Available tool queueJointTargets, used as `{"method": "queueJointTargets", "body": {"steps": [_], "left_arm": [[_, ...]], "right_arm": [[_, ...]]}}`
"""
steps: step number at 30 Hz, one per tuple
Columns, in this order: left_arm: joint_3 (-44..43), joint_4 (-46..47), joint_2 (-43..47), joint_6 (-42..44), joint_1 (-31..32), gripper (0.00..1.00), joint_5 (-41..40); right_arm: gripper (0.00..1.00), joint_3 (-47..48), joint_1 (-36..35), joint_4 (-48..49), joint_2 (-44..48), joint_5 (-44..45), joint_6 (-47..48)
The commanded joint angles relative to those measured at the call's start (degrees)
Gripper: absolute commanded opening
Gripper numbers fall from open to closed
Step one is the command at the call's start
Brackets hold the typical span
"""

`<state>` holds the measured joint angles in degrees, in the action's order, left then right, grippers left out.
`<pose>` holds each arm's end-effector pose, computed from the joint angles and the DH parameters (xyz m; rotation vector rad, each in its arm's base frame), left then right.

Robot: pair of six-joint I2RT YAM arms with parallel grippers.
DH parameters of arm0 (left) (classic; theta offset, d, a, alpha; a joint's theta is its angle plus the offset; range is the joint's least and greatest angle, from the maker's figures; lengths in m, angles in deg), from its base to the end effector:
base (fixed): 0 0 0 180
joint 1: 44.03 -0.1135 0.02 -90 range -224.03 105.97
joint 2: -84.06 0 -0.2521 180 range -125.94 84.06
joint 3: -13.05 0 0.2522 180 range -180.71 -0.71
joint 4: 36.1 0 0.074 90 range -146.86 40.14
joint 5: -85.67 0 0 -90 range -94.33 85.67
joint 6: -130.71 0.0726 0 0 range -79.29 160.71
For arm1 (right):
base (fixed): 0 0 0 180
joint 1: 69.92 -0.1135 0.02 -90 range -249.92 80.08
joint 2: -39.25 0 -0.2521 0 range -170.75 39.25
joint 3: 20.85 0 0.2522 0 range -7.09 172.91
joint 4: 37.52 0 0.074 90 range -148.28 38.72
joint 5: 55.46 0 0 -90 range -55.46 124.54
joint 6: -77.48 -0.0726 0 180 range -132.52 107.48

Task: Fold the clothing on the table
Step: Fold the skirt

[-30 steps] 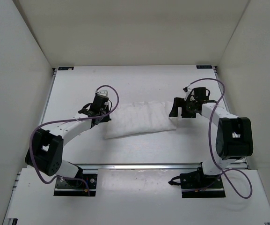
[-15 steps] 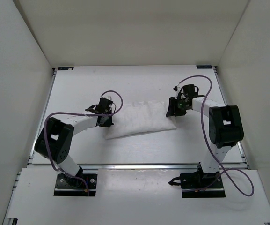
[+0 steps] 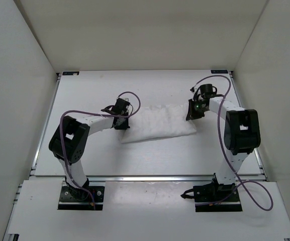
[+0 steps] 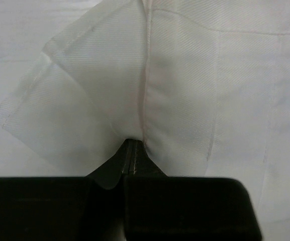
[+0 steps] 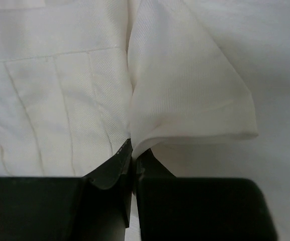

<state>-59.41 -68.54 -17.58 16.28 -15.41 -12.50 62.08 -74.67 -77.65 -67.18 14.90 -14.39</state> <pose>0.3213 -0.1636 0.1091 0.0487 2.6334 -0.1291 0.3825 0.0563 0.1272 -0.1747 2.6571 0.4958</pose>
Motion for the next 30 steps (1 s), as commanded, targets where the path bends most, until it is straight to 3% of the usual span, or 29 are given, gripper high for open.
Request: {"method": "queueJointTargets", "body": {"steps": [1,6,10,18,26,30], "left_arm": [[-2.03,-1.10,-5.04,-0.36,1.79,0.00,6.48],[-9.05,-4.44,-12.51,-0.80,1.61,0.00,12.63],[-10.21,-0.93,-14.01,-3.16,1.62,0.00,18.52],[-13.11,0.83,-17.27,-6.06,0.47,0.00,25.21],[-5.03,8.83,-16.74,-11.08,-3.40,0.00,31.62],[-3.71,10.94,-16.83,-12.22,-4.63,0.00,33.73]], "right_arm": [[0.00,8.76,0.72,-3.06,4.83,1.80,1.43],[0.00,21.52,-4.02,-9.13,3.43,0.21,3.45],[0.00,27.77,-12.01,-10.20,0.88,0.13,1.87],[0.00,26.11,-21.69,-4.66,-2.72,-4.52,-7.00],[0.00,23.13,-24.60,-0.62,-5.63,-9.71,-14.11],[0.01,17.16,-26.53,3.69,-5.10,-12.27,-17.55]]}}
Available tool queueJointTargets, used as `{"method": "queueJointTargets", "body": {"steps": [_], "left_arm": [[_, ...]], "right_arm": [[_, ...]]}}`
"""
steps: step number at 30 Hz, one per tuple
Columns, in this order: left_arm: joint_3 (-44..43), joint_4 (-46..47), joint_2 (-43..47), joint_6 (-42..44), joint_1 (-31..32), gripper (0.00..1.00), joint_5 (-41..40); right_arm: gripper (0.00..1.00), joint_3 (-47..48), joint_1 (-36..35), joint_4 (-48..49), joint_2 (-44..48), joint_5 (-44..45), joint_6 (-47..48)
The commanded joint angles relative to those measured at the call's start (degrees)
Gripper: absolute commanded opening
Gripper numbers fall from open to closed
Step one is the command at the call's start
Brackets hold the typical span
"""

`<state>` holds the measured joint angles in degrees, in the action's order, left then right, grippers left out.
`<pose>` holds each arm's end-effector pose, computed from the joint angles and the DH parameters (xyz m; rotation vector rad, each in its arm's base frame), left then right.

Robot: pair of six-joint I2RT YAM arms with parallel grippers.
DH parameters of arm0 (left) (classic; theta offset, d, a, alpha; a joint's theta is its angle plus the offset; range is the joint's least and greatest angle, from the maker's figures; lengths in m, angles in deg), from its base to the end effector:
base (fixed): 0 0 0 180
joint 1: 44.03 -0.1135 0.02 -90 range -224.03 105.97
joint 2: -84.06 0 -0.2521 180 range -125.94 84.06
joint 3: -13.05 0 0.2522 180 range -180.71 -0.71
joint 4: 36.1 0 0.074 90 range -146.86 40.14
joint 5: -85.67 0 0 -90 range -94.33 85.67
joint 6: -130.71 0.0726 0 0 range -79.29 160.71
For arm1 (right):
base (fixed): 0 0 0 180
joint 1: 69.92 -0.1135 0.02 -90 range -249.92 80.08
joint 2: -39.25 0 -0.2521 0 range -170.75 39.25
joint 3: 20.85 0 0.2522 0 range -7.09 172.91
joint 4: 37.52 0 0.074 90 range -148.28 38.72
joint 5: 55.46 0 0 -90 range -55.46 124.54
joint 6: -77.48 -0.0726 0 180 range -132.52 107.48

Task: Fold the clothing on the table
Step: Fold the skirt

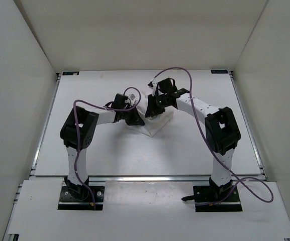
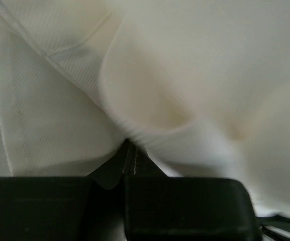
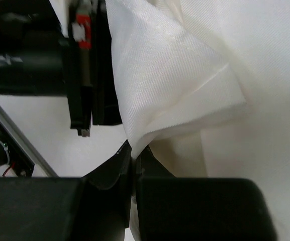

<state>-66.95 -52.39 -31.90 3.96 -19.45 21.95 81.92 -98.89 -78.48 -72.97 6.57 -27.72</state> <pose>0.3683 -0.2038 0.0821 -0.0701 2.6382 -0.9870 0.3791 0.2488 0.1990 -0.5277 2.4811 0.9249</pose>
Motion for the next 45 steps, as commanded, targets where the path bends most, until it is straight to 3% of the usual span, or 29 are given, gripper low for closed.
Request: {"method": "queueJointTargets", "body": {"steps": [1,8,10,13,16,18,21,22,24,27,32,35,36,37,40,45], "left_arm": [[4.27,-4.43,-2.17,0.02,-0.85,0.00,-0.71],[5.41,-2.23,-2.52,-1.39,-2.17,0.00,1.48],[6.03,-1.79,-2.17,-1.48,-2.43,0.00,1.66],[8.05,-0.82,-0.15,-2.18,-4.09,0.00,3.07],[10.07,0.59,4.59,-3.06,-6.02,0.00,2.03],[12.44,1.21,10.72,-3.24,-7.00,0.01,0.27],[12.36,-0.19,18.29,-1.93,-9.37,0.18,-4.73],[11.93,-0.98,20.75,-1.57,-10.59,0.23,-6.14],[11.40,-1.17,23.74,-0.52,-12.70,0.35,-6.77],[9.29,-2.92,28.33,0.45,-15.87,0.43,-8.44],[5.16,-4.16,34.04,4.05,-12.99,0.49,-9.41],[5.41,-2.05,34.66,4.23,-6.50,0.46,-10.97],[5.85,-2.48,34.66,5.36,-3.51,0.40,-14.21],[6.47,-2.92,34.58,5.81,-0.87,0.25,-17.55],[10.77,-4.24,33.79,4.77,2.05,0.00,-20.30],[23.50,-3.10,36.15,3.97,5.29,0.00,-22.94]], "right_arm": [[0.00,-4.01,-2.58,4.35,1.21,-3.59,-4.57],[0.02,-9.99,-3.20,9.43,1.22,-7.00,-7.03],[0.10,-9.48,-3.64,10.23,0.52,-7.80,-7.65],[0.32,-4.74,-4.51,6.74,0.34,-5.62,-5.72],[0.43,-0.69,-3.82,3.92,2.62,-3.85,-4.83],[0.38,-0.06,-3.20,3.82,5.86,-2.63,-4.92],[0.31,-2.07,-0.48,6.01,10.96,-0.87,-5.37],[0.21,-2.44,0.22,6.28,12.98,0.62,-5.36],[0.20,-6.02,1.46,8.30,14.31,3.70,-3.61],[0.08,-7.71,4.53,7.17,12.13,1.16,-2.64],[0.00,-7.89,2.35,5.40,5.71,2.04,0.61],[0.00,-6.84,1.29,7.95,1.76,-0.50,-0.35],[0.00,-6.31,0.76,8.74,1.22,-0.77,-0.96],[0.00,-5.61,0.76,9.00,-0.43,-0.43,-0.71],[0.00,-3.24,0.93,8.66,-3.34,-0.60,-0.36],[0.00,-3.14,3.13,9.27,-5.55,-1.21,-0.88]]}}
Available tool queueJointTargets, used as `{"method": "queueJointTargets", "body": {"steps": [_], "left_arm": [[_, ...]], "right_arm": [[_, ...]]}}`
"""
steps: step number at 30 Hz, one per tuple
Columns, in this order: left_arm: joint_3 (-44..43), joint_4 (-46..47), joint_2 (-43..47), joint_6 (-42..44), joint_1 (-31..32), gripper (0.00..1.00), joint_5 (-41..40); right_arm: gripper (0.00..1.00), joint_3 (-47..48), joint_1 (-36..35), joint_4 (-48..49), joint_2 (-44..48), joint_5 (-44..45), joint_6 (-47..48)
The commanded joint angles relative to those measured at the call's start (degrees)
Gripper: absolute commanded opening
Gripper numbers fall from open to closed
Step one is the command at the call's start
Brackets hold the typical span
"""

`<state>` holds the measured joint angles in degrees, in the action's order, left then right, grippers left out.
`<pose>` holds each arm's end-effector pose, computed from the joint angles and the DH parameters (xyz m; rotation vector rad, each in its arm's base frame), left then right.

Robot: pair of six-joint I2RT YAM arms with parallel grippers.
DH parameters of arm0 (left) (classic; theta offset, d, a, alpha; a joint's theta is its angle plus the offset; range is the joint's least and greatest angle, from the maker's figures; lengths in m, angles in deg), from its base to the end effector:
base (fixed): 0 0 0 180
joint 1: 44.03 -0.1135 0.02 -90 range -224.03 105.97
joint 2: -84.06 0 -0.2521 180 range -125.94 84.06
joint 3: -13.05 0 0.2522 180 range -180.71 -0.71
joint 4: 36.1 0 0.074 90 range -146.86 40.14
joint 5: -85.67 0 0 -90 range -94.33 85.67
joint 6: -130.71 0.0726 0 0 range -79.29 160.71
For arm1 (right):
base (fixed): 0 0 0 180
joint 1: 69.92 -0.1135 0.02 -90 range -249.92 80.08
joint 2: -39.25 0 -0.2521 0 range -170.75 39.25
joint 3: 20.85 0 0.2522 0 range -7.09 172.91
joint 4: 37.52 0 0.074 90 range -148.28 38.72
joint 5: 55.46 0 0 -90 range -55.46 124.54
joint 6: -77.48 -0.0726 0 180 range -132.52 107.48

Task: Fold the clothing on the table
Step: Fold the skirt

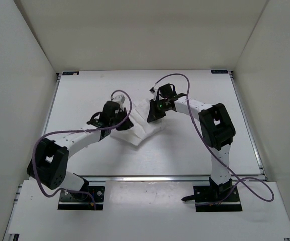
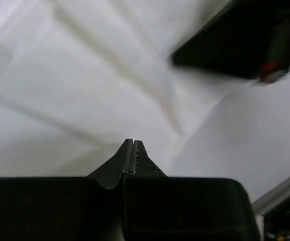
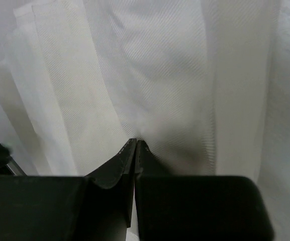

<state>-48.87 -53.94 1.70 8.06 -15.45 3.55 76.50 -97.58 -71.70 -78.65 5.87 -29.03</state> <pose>0.2915 -0.1701 0.1849 -0.0050 2.3346 -0.7143 0.3856 0.2414 0.1353 -0.4636 2.5716 0.9280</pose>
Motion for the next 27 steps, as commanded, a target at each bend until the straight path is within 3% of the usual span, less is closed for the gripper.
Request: {"method": "queueJointTargets", "body": {"steps": [1,5,9,10,11,12,13,14,15,17,18,22,27], "left_arm": [[6.49,-0.85,2.39,-0.84,2.17,0.00,-4.89],[8.43,0.55,-0.24,-0.40,2.97,0.00,-8.75],[8.45,1.63,-2.88,-1.02,1.84,0.00,-8.50],[6.87,0.48,-2.80,-0.93,1.40,0.01,-8.15],[5.64,-2.05,-2.97,-0.76,0.52,0.11,-6.58],[3.71,-4.08,-1.93,-0.32,0.17,0.27,-5.87],[1.51,-6.19,-0.61,0.90,-0.53,0.34,-5.16],[-0.51,-7.25,0.79,1.44,-1.85,0.50,-4.72],[-1.66,-9.96,1.33,3.01,-2.82,0.66,-4.28],[-7.62,-15.42,1.69,5.21,-5.53,0.82,-2.27],[-9.30,-20.22,1.34,6.70,-7.12,0.86,-1.56],[-17.65,-33.34,-2.26,10.57,-7.84,0.98,-5.58],[-12.42,-33.72,-1.48,10.23,-4.76,0.98,-6.48]], "right_arm": [[0.00,1.93,2.17,3.10,0.13,-0.60,0.17],[0.00,1.57,2.61,2.15,0.22,2.38,1.92],[0.01,7.09,2.88,-3.55,0.05,3.88,4.03],[0.05,8.16,3.48,-4.79,0.57,2.84,4.64],[0.11,11.30,3.84,-7.06,0.66,2.65,5.34],[0.16,13.68,3.84,-9.26,1.97,2.13,5.61],[0.33,15.36,3.75,-10.59,3.46,2.99,6.14],[0.52,16.50,3.67,-11.30,4.26,5.35,7.01],[0.61,17.73,3.67,-12.70,6.27,6.51,7.72],[0.74,19.76,3.67,-15.25,8.13,10.54,8.68],[0.83,19.85,3.58,-16.30,9.18,11.17,10.08],[0.87,13.20,4.45,-17.28,11.99,16.97,12.56],[0.87,4.93,4.46,-15.01,13.49,17.85,12.82]]}}
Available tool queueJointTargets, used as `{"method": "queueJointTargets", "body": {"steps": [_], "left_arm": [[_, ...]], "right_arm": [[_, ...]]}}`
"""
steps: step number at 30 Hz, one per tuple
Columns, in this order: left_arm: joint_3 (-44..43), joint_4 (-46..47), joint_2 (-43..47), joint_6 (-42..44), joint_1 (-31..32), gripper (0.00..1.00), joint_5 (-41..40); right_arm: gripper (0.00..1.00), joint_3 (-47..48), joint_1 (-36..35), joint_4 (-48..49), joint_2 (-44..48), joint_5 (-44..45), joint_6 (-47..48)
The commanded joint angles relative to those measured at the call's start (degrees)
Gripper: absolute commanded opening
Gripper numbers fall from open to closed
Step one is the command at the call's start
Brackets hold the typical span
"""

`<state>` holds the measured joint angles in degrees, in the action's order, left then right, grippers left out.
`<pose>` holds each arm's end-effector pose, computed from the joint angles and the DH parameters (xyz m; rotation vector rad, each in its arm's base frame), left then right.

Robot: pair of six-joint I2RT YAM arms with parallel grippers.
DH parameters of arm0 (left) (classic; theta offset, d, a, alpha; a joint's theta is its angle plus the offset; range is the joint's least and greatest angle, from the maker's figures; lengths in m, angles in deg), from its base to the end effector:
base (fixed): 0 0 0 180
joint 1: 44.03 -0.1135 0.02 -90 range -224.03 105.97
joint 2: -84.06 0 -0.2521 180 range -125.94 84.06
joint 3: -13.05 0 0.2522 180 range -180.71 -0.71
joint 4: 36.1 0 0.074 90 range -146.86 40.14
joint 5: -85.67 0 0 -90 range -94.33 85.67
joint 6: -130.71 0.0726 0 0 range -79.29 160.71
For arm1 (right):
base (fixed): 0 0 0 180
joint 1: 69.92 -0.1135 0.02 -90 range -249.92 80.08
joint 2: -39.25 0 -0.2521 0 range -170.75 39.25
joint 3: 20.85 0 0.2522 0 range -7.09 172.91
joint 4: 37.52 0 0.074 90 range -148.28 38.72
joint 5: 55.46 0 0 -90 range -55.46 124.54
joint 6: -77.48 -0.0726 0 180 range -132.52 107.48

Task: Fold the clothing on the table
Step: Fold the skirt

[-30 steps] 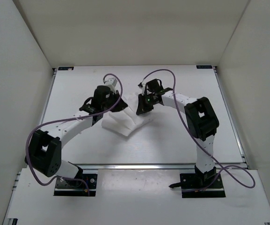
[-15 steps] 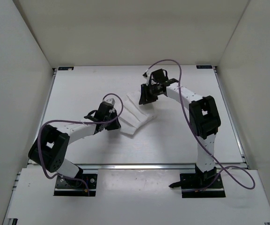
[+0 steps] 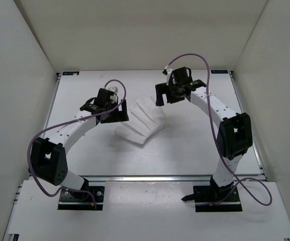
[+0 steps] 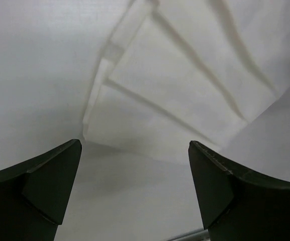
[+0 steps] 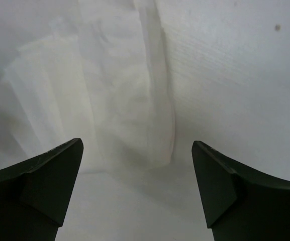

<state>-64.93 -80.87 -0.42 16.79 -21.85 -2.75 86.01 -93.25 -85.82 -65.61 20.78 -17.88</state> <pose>0.3123 -0.1295 0.2215 -0.0259 2.5040 -0.3764 0.3940 0.1887 0.2615 -0.4915 2.3618 0.5211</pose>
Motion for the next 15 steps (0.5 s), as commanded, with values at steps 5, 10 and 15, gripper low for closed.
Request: {"method": "queueJointTargets", "body": {"steps": [5,10,15], "left_arm": [[9.89,-4.95,5.90,-2.35,4.46,0.98,-1.41],[15.35,-3.45,12.58,-3.76,2.09,0.99,-1.41],[16.51,-4.84,16.28,-4.21,-0.11,0.99,-3.51]], "right_arm": [[0.87,-11.53,0.04,2.98,2.46,0.94,0.63],[0.87,-13.38,0.13,4.31,2.64,0.40,1.14],[0.88,-10.30,0.30,1.93,0.88,2.25,2.55]]}}
